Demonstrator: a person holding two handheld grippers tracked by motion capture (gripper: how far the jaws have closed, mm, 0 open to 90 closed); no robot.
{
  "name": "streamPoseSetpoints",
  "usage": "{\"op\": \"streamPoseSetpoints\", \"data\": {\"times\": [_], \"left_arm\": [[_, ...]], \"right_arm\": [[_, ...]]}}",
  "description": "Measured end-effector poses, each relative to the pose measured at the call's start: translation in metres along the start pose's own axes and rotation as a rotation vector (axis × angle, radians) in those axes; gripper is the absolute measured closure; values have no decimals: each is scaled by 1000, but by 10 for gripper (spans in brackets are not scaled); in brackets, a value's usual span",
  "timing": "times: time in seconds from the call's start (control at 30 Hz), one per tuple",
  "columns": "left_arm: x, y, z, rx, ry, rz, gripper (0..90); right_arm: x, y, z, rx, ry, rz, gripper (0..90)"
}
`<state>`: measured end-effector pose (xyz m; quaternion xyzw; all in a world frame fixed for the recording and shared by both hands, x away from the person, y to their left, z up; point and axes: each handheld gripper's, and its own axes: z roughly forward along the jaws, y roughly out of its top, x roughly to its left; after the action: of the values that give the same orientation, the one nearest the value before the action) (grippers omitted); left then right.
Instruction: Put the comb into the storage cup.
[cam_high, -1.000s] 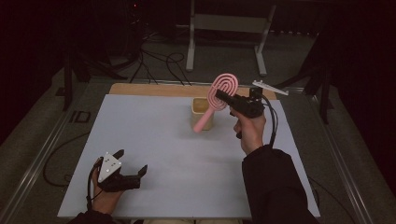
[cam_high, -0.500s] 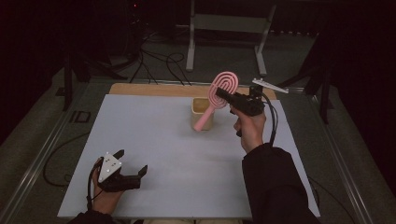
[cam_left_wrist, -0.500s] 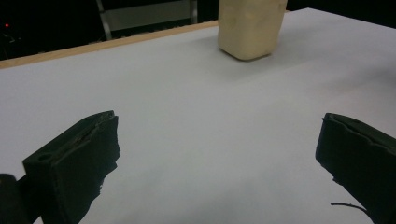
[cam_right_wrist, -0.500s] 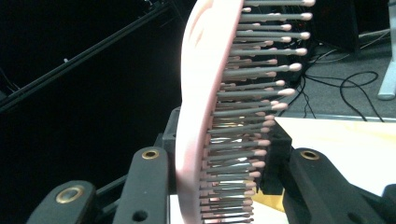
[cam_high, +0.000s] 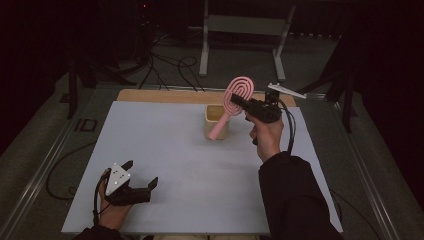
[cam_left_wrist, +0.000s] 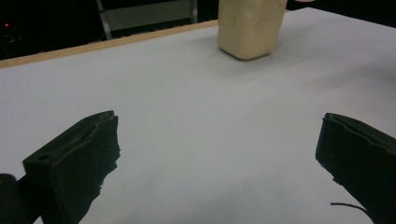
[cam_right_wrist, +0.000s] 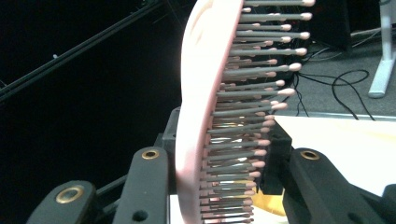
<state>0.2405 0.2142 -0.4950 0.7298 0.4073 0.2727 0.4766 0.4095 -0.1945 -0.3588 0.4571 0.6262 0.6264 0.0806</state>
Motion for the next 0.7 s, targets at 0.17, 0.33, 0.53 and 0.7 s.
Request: {"op": "streamPoseSetpoints", "data": {"times": [0.17,0.33,0.53,0.7], "left_arm": [[0,0,0,1,-1,0,1],[0,0,0,2,-3,1,1],[-1,0,1,2,-3,1,1],[-1,0,1,4,-3,2,1]], "right_arm": [[-2,0,1,-2,-1,11,635],[-4,-1,2,-4,-3,18,634],[-7,-2,5,-2,-12,27,635],[-8,-2,6,-5,-20,21,634]]}}
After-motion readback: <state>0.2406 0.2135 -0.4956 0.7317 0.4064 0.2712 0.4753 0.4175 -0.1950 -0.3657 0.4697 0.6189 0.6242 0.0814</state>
